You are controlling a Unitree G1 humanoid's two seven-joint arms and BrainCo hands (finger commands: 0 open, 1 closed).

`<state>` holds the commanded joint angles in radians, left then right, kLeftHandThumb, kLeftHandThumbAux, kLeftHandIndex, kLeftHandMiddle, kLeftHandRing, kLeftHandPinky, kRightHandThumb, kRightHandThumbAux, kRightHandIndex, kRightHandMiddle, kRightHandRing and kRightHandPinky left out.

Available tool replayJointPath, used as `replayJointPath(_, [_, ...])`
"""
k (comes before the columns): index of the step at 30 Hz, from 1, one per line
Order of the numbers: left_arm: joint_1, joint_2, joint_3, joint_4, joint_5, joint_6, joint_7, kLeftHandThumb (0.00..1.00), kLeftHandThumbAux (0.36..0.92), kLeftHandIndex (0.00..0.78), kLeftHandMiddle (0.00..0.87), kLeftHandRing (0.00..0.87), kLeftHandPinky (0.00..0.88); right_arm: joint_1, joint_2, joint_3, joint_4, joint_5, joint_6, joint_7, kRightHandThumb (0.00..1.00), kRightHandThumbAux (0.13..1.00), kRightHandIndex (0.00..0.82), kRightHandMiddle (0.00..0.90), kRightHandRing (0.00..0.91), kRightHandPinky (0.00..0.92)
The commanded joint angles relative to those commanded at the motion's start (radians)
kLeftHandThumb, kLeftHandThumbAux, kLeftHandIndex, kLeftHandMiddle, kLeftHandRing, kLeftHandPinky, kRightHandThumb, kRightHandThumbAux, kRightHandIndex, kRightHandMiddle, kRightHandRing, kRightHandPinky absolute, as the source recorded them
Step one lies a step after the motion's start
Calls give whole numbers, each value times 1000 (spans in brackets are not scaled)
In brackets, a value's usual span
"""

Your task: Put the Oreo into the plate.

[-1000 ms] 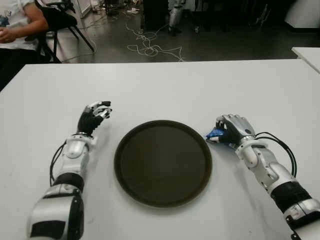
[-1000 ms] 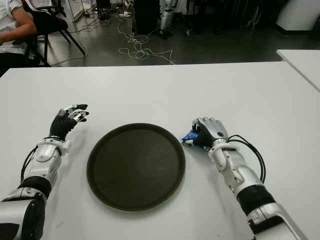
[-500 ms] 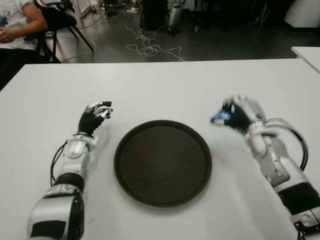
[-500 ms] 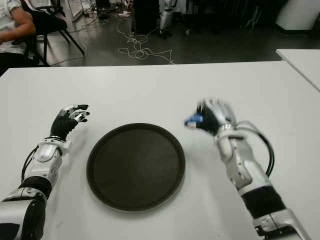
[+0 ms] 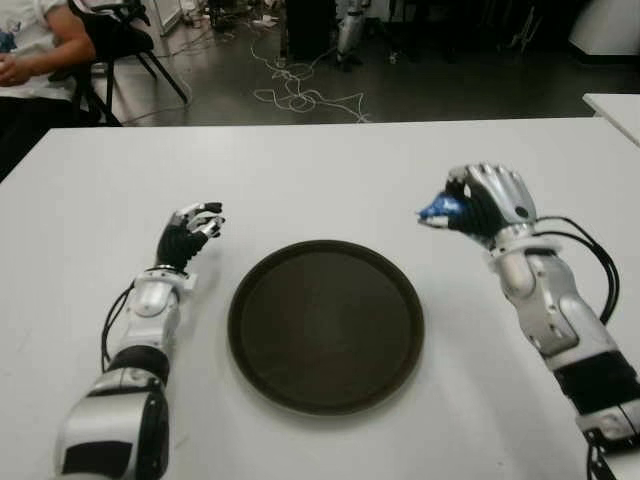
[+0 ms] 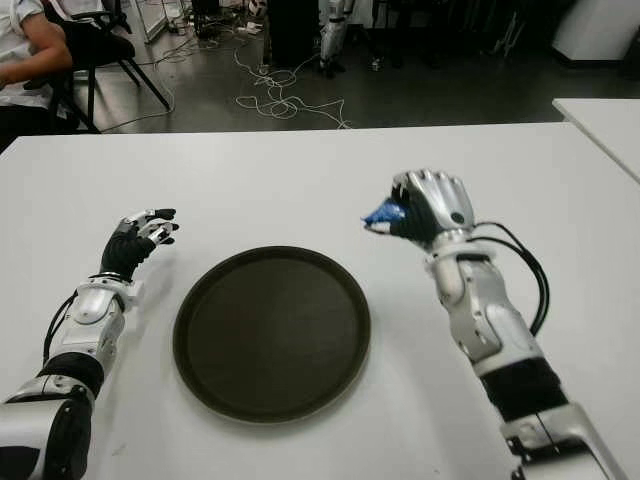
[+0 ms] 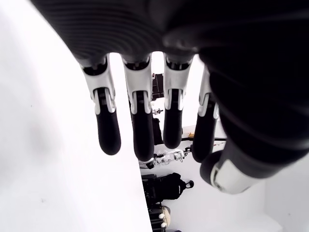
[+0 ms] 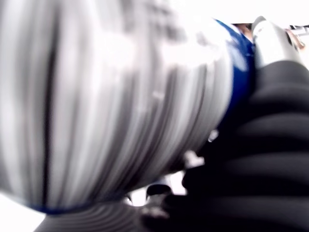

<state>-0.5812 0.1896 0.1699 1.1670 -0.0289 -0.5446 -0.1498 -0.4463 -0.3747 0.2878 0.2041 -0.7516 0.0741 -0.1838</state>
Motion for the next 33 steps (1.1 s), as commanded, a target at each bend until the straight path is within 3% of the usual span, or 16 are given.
replayJointPath(5, [0,-2,3,1,-4,0,-3,712,707,404,248,300,359,-7,7,17,14,-7,-15,-2,4,839,603,750,742,650])
replayJointPath(15, [1,-5,9,1,-12,-3,-4,715,706,404,257,305,369,-33,35,63,29,-8,-43,14,0,857,695,795,781,757])
replayJointPath(23, [2,-7,7,5,-8,-11,2,715,706,404,247,299,374,-71,127,154,91,-44,-23,32,11,885,710,813,809,790])
replayJointPath(25, [2,-7,5,5,-6,-12,6,716,707,404,246,299,375,-70,165,193,104,-73,-4,31,30,887,704,810,808,787])
replayJointPath(27, [1,-7,1,4,0,-14,12,716,707,404,246,298,375,-63,224,272,111,-125,24,44,53,890,701,808,808,785])
replayJointPath(31, [2,-6,-5,2,8,-17,19,715,708,404,247,296,368,-17,237,354,67,-168,17,91,88,893,699,807,808,784])
replayJointPath(33, [2,-5,-8,2,13,-17,23,715,708,404,248,295,365,-4,226,373,45,-169,-4,119,106,891,697,807,808,787])
